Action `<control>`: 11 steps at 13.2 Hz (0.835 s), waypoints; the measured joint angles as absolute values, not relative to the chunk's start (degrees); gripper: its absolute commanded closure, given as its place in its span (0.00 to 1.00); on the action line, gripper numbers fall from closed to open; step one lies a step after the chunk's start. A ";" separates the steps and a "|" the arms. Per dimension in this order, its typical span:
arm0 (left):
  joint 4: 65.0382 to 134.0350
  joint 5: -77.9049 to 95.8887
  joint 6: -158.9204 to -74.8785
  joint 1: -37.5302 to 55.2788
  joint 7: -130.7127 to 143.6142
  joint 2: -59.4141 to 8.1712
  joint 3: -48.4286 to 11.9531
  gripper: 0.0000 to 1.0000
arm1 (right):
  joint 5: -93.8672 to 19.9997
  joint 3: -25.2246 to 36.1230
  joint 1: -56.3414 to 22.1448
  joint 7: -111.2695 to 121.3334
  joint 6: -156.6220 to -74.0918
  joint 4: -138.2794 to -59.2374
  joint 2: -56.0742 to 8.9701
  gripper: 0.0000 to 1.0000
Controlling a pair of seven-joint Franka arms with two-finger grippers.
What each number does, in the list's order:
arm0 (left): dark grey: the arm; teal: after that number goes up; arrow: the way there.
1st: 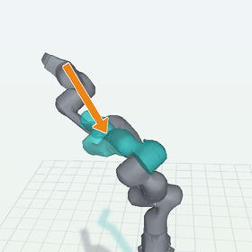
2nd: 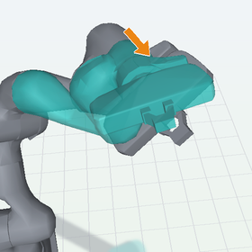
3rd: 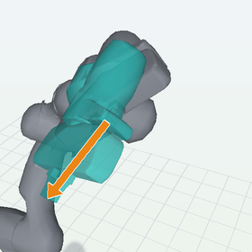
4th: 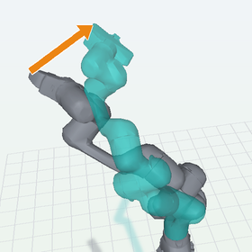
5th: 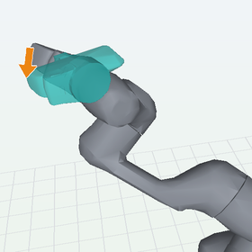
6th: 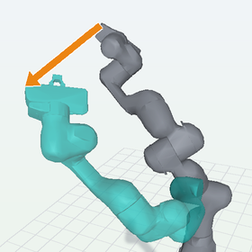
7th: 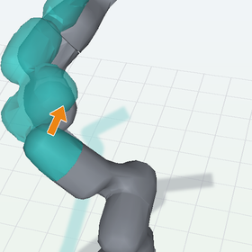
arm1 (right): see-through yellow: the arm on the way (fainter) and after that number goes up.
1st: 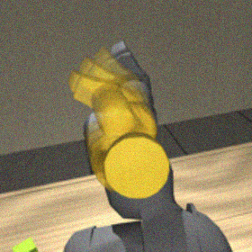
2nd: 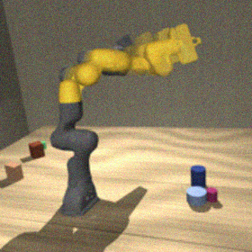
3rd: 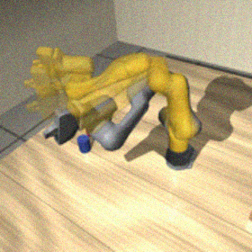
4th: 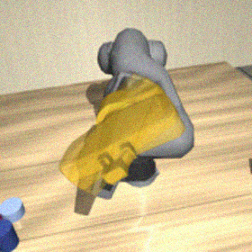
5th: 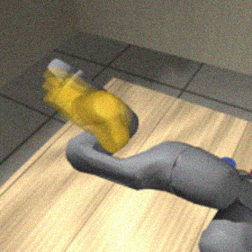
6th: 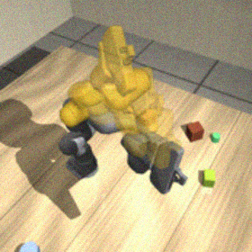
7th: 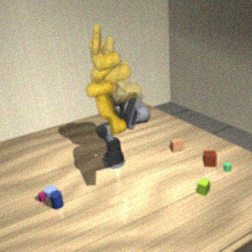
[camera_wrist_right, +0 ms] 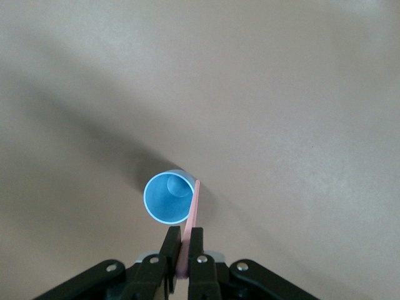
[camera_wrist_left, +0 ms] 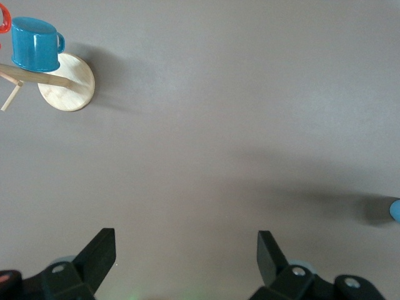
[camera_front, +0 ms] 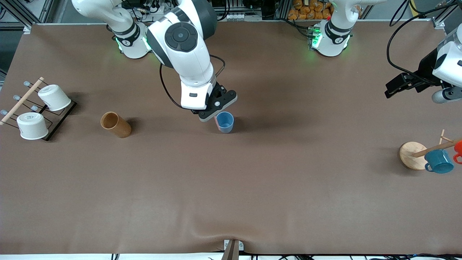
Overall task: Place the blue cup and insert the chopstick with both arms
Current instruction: 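Move the chopstick over the blue cup and lower it inside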
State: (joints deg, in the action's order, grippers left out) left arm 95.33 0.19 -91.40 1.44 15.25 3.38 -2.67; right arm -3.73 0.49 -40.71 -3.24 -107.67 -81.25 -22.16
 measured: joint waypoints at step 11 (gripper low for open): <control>95.51 0.19 -91.57 1.45 14.20 3.03 -2.65 0.00 | -3.72 -0.18 -43.55 -3.40 -107.82 -83.49 -23.51 1.00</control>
